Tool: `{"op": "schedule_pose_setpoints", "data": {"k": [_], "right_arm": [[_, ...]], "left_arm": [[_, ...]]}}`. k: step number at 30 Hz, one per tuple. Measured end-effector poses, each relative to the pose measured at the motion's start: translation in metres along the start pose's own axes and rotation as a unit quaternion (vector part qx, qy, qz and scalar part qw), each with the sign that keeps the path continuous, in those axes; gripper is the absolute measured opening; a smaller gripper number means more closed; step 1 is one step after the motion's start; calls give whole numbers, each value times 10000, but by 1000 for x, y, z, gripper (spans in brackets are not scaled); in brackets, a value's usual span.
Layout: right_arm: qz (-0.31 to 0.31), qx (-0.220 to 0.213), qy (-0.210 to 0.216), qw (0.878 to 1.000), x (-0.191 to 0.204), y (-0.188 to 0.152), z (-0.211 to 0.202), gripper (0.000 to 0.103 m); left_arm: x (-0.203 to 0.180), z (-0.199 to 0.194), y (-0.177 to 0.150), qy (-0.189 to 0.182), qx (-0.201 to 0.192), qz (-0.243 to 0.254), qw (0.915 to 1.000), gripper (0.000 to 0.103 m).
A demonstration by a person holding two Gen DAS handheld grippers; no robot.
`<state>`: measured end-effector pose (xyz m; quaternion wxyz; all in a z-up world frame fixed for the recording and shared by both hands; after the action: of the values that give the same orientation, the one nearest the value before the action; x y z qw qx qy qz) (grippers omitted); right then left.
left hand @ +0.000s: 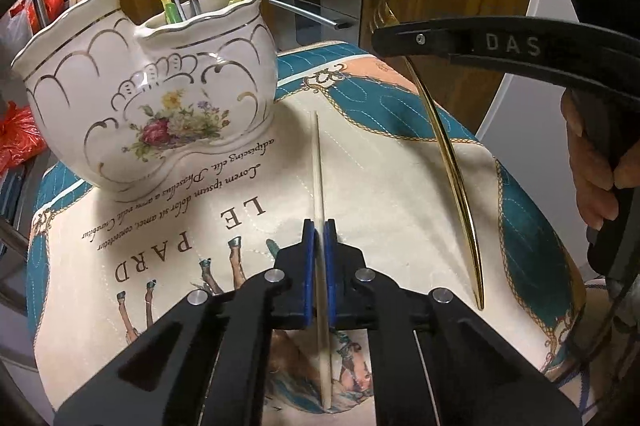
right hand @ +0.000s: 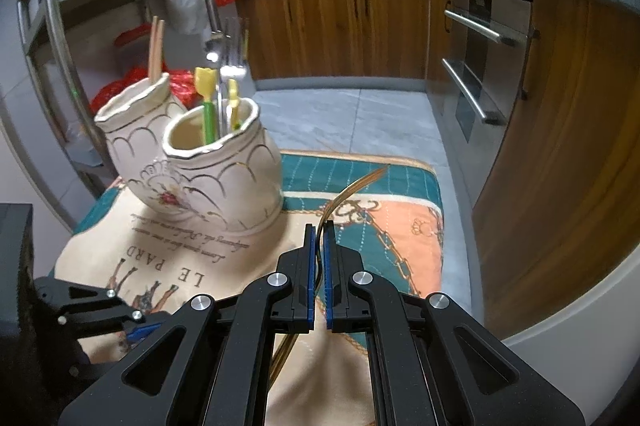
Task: Organize utensils
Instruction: 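Grasp the wooden chopstick with the left tool while the right lifts the gold fork, then carry the chopstick over the tall pot while the right carries the gold fork over the short pot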
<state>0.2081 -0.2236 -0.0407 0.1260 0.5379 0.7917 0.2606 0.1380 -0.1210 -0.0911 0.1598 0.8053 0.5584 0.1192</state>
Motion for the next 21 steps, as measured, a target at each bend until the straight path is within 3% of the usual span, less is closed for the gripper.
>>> {"op": "schedule_pose_setpoints", "data": {"k": [5, 11, 14, 21], "right_arm": [[-176, -274, 67, 9994, 13, 4, -14, 4], [-258, -758, 103, 9967, 23, 11, -40, 4], [-323, -1058, 22, 9939, 26, 14, -53, 4], [-519, -1956, -165, 9792, 44, 20, -88, 4]], "left_arm": [[4, -14, -4, -123, -234, 5, 9997, 5], [9, -51, -16, -449, -793, 83, 9958, 5], [8, -75, -21, -593, -1287, 215, 9897, 5], [25, -124, -31, -286, -2416, 126, 9699, 5]]}}
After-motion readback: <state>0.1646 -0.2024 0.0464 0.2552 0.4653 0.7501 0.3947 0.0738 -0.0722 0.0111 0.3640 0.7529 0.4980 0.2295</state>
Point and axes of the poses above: each gripper's, at about its wrist camera, not at the fingertips, and z roughly the way its jaws point, x to its left, y to its top, the point moved 7 cm from there along z, roughly the way its jaws point, and after that the axes turned 15 degrees about x, right-handed, at the moved point
